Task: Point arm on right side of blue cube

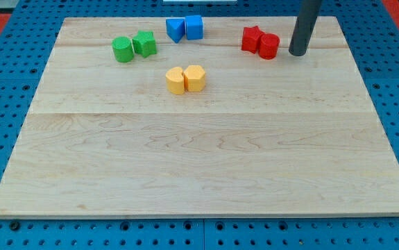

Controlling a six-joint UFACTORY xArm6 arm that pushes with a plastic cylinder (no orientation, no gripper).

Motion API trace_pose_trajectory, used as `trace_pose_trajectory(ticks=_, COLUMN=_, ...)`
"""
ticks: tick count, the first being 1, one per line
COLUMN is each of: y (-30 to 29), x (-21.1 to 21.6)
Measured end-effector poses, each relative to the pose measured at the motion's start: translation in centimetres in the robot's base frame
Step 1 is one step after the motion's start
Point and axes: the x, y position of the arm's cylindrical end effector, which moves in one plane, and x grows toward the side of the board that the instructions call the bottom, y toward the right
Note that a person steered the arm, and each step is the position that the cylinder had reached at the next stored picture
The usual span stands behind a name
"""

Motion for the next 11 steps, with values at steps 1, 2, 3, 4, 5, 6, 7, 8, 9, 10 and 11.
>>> trace_pose_trajectory(ticks=1, y=0.0, x=0.0)
trace_pose_trajectory(ticks=2, y=0.0, x=-1.3)
trace_pose_trajectory(ticks=3, y=0.3, x=-3.1)
trace_pose_trajectory(ticks=4, y=-0.2, x=-5.8)
trace_pose_trajectory(ticks=5, y=-0.3, x=-6.4)
trace_pose_trajectory(ticks=6, y=-0.3, x=-7.1)
trace_pose_trajectory(ticks=7, y=-3.5, x=-8.1)
trace_pose_trajectory(ticks=8, y=-11.1, x=-8.1)
trace_pose_trajectory(ticks=9, y=-14.4, x=-7.4)
trace_pose_trajectory(ticks=10, y=-16.8, x=-5.6)
trace_pose_trajectory(ticks=11, y=-17.8, x=-1.9)
